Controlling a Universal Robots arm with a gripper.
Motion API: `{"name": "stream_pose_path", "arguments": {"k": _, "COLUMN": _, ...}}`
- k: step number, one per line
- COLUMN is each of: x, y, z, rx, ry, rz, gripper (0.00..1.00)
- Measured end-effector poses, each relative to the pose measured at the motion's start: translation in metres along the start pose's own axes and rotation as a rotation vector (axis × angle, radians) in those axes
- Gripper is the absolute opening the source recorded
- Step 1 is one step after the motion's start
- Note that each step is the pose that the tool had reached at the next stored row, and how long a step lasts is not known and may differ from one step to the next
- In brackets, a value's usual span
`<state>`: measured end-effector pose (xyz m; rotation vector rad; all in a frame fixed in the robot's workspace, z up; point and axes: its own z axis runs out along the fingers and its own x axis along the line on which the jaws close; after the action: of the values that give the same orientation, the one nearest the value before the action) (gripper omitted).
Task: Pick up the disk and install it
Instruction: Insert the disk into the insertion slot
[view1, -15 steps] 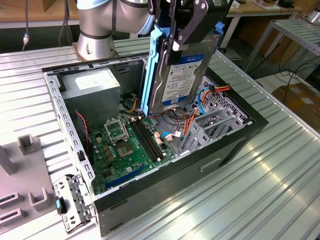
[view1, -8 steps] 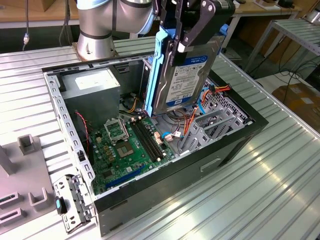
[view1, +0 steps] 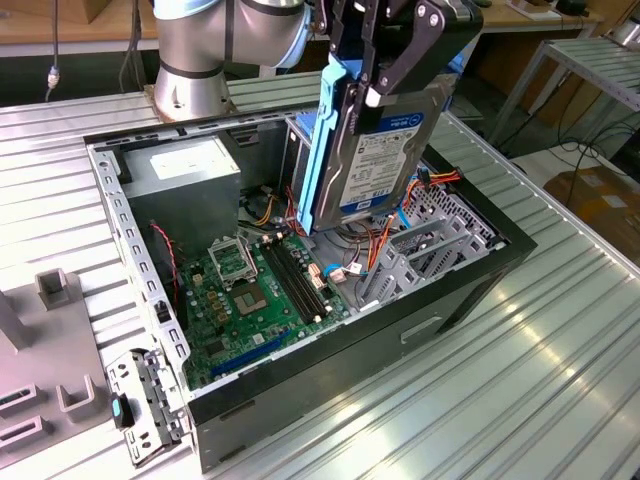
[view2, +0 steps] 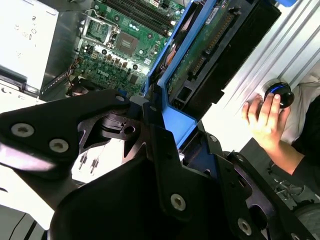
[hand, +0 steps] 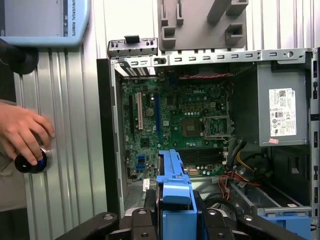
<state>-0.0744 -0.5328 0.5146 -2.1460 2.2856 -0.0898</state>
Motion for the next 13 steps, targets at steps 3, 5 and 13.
{"name": "stream_pose_path", "arguments": {"k": 3, "x": 0.0017, "y": -0.0027, "z": 0.0003, "rx": 0.0000, "ry": 0.0000, "rz": 0.000, "gripper": 0.37}}
{"name": "stream_pose_path", "arguments": {"k": 5, "x": 0.0027, "y": -0.0041, "z": 0.0005, "rx": 0.0000, "ry": 0.0000, "rz": 0.000, "gripper": 0.37}}
{"name": "stream_pose_path", "arguments": {"k": 13, "x": 0.0058, "y": -0.0056, "z": 0.0009, "rx": 0.0000, "ry": 0.0000, "rz": 0.000, "gripper": 0.37}}
